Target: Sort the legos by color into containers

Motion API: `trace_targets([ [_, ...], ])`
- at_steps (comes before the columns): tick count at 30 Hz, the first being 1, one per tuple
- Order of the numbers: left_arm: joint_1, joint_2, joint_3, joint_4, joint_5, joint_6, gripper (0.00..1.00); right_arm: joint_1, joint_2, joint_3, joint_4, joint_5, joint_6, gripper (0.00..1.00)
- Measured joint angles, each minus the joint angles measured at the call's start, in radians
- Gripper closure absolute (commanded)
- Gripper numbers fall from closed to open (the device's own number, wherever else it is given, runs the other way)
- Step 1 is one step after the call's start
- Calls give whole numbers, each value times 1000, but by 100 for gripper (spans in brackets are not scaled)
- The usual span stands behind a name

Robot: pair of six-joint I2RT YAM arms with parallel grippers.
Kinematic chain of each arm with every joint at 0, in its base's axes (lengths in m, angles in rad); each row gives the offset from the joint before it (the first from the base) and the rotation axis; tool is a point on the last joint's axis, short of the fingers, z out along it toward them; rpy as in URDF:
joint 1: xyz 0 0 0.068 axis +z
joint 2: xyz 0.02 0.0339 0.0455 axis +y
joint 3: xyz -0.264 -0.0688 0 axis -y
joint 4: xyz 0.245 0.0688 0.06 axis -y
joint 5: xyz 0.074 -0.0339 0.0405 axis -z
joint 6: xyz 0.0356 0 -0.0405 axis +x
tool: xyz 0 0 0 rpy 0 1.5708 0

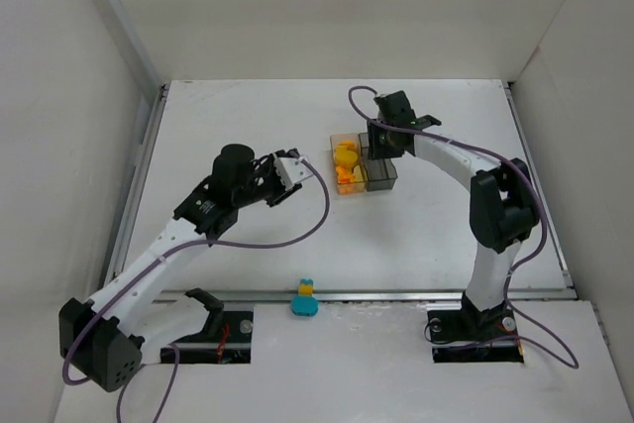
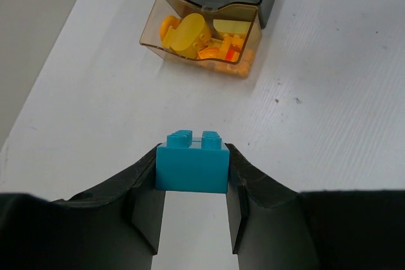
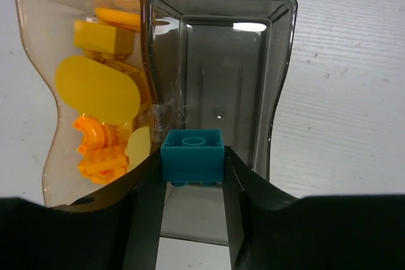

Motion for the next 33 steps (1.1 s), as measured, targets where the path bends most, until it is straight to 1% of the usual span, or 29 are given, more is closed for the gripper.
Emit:
trace_targets([
  [2,0,38,16,13,-1,-43,100,5,9,5,-9,26,-4,90],
  [3,0,53,24,18,-2,-57,100,6,9,7,-10,34,-8,77],
  [5,0,87,40,37,-1,-80,100,6,9,19,-7,42,-15,58],
  [6,0,105,51,45,0,-89,100,6,9,23,-6,41,-19,40],
  [8,0,146,78,61,0,-103,100,6,9,27,-5,37,-27,30],
  [10,0,197,114,76,6,-118,100,4,9,27,-5,29,-33,24],
  [15,-1,344,229,129,26,-145,100,-21,8,27,-4,7,-37,24],
  [18,-6,440,299,170,39,-153,100,-50,-3,27,-5,-4,-36,21],
  [20,-16,515,352,202,53,-156,100,-69,-27,27,-6,-8,-34,19],
  [23,-43,644,452,237,80,-167,100,-107,-114,7,0,-17,-14,18],
  [24,-52,692,491,249,87,-174,95,-128,-164,-7,5,-18,-6,18],
  [27,-77,818,569,294,104,-192,93,-180,-272,-53,37,-9,12,18],
  [28,-87,857,594,301,108,-197,90,-200,-310,-77,48,-3,16,18],
  [32,-121,1024,705,318,124,-207,80,-230,-375,-150,64,26,19,18],
  [33,-127,1062,733,320,124,-208,71,-230,-378,-169,66,29,18,18],
])
